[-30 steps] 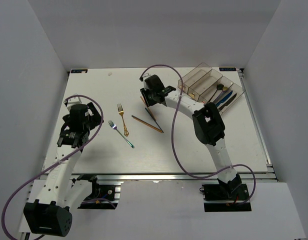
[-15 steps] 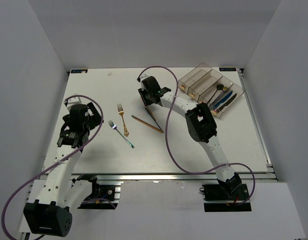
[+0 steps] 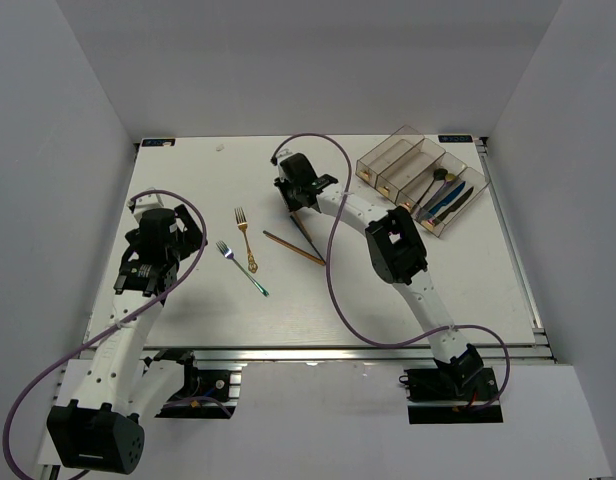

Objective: Sort the eating utensils into containers

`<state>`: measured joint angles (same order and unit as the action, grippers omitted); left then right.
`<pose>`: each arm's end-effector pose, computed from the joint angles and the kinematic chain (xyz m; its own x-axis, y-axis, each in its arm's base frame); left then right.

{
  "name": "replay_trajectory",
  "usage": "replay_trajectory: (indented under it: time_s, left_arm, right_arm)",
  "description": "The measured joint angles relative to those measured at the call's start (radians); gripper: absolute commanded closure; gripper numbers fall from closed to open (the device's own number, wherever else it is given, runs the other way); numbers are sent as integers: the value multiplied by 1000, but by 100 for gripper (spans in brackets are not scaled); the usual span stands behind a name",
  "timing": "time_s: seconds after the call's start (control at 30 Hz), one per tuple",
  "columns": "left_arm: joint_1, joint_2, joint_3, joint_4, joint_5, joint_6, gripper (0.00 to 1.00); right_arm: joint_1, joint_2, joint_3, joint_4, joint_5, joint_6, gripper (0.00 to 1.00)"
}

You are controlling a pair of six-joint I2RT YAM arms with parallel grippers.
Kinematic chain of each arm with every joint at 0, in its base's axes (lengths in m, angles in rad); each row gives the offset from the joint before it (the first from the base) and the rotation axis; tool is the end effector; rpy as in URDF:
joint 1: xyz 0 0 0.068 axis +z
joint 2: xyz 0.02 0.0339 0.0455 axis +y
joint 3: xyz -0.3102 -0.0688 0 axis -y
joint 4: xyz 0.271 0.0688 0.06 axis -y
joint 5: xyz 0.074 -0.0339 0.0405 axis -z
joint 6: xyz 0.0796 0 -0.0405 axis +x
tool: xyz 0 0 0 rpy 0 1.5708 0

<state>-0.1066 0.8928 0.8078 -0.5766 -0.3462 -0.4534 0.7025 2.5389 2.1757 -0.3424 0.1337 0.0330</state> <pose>0.2196 0.0037 0.3004 -0.4764 -0.3634 -0.8006 -0.4169 0.8951 -0.1582 0.5156 0.4226 0.1500 -0.5133 -0.3917 -0.7637 -0.5463 0.8354 -0.0613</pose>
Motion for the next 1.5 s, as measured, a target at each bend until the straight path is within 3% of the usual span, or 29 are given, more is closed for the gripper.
replay_trajectory:
  time_s: [0.03, 0.13, 0.5, 0.77, 0.9, 1.13, 1.5]
  left_arm:
    - [0, 0, 0, 0, 0, 0, 2]
    - [0, 0, 0, 0, 3, 0, 2]
    - [0, -1, 0, 0, 7, 0, 2]
    - [0, -9, 0, 0, 7, 0, 2]
    - [0, -18, 0, 0, 7, 0, 2]
    - [0, -24, 0, 0, 8, 0, 2]
    - [0, -21, 0, 0, 14, 0, 2]
  right_arm:
    - [0, 0, 0, -1, -2, 0, 85]
    - [0, 0, 0, -6, 1, -9, 100]
    - [-58, -132, -166, -51, -9, 3, 100]
    - [-184, -525, -381, -19, -47, 148, 100]
    - [-355, -660, -414, 85, -18, 293, 100]
    - [-687, -569, -424, 174, 69, 563, 100]
    - [-756, -425, -426, 176, 71, 717, 100]
